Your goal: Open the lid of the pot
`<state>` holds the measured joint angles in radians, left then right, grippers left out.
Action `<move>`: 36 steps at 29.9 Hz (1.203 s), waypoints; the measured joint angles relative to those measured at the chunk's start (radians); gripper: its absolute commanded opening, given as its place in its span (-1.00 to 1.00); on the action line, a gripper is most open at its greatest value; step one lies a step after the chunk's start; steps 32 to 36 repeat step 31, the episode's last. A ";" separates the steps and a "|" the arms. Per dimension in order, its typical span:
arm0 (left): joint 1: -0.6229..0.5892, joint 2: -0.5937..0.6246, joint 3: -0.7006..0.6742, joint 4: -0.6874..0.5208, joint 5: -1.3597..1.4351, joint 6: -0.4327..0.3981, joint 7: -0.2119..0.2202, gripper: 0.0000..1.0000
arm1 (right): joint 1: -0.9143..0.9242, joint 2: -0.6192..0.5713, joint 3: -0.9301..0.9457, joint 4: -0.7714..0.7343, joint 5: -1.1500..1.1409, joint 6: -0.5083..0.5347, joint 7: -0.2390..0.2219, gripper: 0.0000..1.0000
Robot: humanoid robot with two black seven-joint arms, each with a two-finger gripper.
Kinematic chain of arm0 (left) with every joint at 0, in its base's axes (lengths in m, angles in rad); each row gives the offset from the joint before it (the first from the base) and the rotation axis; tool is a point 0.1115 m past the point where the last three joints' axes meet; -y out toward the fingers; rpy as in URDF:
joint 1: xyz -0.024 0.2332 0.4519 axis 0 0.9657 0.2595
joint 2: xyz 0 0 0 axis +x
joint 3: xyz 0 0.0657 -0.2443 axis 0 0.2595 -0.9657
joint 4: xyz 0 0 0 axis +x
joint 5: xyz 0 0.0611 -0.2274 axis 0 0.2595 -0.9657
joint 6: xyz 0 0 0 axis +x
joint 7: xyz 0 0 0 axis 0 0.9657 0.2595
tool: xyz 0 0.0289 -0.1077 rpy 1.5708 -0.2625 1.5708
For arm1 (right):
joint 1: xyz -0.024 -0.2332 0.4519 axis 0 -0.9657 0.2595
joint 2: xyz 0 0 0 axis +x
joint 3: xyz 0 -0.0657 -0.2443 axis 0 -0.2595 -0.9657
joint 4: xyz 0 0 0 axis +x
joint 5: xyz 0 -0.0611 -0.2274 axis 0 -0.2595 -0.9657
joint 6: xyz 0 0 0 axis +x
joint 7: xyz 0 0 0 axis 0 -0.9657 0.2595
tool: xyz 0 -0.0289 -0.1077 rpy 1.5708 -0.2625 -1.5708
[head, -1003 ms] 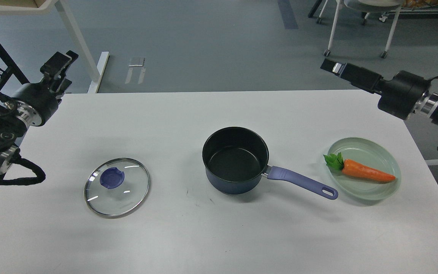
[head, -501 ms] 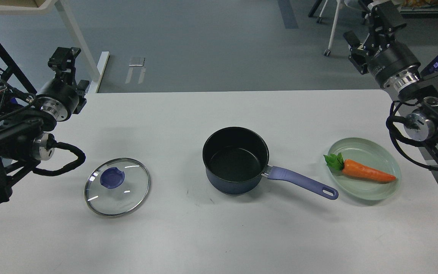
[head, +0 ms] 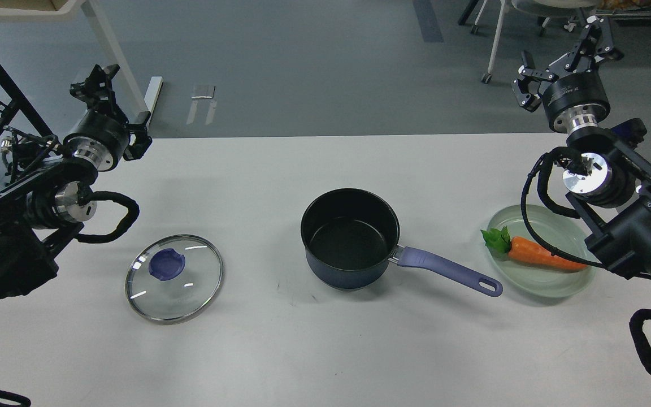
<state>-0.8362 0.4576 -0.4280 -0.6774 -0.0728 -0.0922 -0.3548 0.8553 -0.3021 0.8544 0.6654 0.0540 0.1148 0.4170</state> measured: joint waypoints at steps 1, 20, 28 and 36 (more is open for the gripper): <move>0.000 -0.008 -0.006 0.005 -0.006 -0.008 0.000 0.99 | 0.007 0.005 0.002 -0.009 0.027 0.000 -0.006 0.99; 0.021 -0.028 -0.026 0.023 -0.045 -0.082 0.006 1.00 | -0.009 0.131 0.121 -0.075 0.207 0.084 -0.155 1.00; 0.023 -0.021 -0.027 0.021 -0.048 -0.084 0.001 1.00 | -0.028 0.138 0.053 -0.055 0.199 0.104 -0.155 1.00; 0.023 -0.020 -0.028 0.019 -0.048 -0.084 -0.001 1.00 | -0.028 0.138 0.041 -0.055 0.199 0.107 -0.155 1.00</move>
